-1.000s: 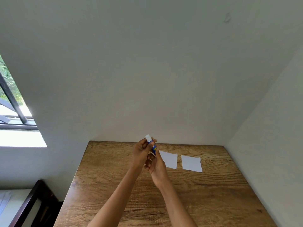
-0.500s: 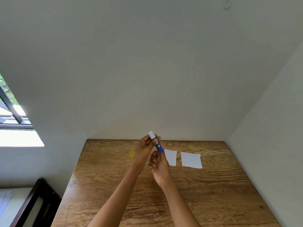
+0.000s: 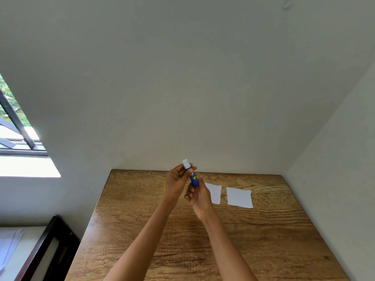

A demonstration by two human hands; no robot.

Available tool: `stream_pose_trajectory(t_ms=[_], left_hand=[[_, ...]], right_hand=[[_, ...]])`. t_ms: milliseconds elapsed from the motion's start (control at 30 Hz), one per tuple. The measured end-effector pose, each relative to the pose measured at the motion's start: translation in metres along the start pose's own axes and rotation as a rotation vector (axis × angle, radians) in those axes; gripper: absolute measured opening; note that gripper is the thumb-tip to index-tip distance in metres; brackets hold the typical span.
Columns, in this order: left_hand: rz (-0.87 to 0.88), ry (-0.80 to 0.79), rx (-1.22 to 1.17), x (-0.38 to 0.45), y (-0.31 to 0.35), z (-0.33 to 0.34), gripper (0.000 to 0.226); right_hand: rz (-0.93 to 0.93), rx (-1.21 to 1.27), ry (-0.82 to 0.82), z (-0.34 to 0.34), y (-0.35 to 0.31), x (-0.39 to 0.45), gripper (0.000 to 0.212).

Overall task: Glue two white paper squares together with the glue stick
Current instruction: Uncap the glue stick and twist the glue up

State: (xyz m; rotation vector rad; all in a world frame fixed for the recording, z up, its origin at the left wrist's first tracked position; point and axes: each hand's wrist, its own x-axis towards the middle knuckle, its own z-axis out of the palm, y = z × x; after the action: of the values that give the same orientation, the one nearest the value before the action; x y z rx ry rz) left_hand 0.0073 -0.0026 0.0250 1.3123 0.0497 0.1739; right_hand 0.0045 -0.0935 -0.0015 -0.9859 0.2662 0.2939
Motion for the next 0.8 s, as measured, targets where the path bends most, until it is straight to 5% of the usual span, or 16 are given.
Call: stream_pose_trajectory(t_ms=[167, 400, 633, 800], left_hand=[[0.002, 0.048, 0.004, 0.002, 0.003, -0.001, 0.013], [0.019, -0.058, 0.03, 0.001, 0.011, -0.006, 0.018], [0.064, 0.014, 0.009, 0.005, 0.02, -0.016, 0.014], [0.089, -0.04, 0.081, 0.003, 0.023, -0.018, 0.017]], right_hand=[[-0.124, 0.055, -0.139, 0.004, 0.005, -0.006, 0.023], [0.122, 0.008, -0.152, 0.004, -0.008, -0.006, 0.052], [0.0, 0.184, -0.176, 0.019, 0.005, -0.009, 0.028], [0.076, 0.056, -0.18, 0.023, -0.002, -0.013, 0.043]])
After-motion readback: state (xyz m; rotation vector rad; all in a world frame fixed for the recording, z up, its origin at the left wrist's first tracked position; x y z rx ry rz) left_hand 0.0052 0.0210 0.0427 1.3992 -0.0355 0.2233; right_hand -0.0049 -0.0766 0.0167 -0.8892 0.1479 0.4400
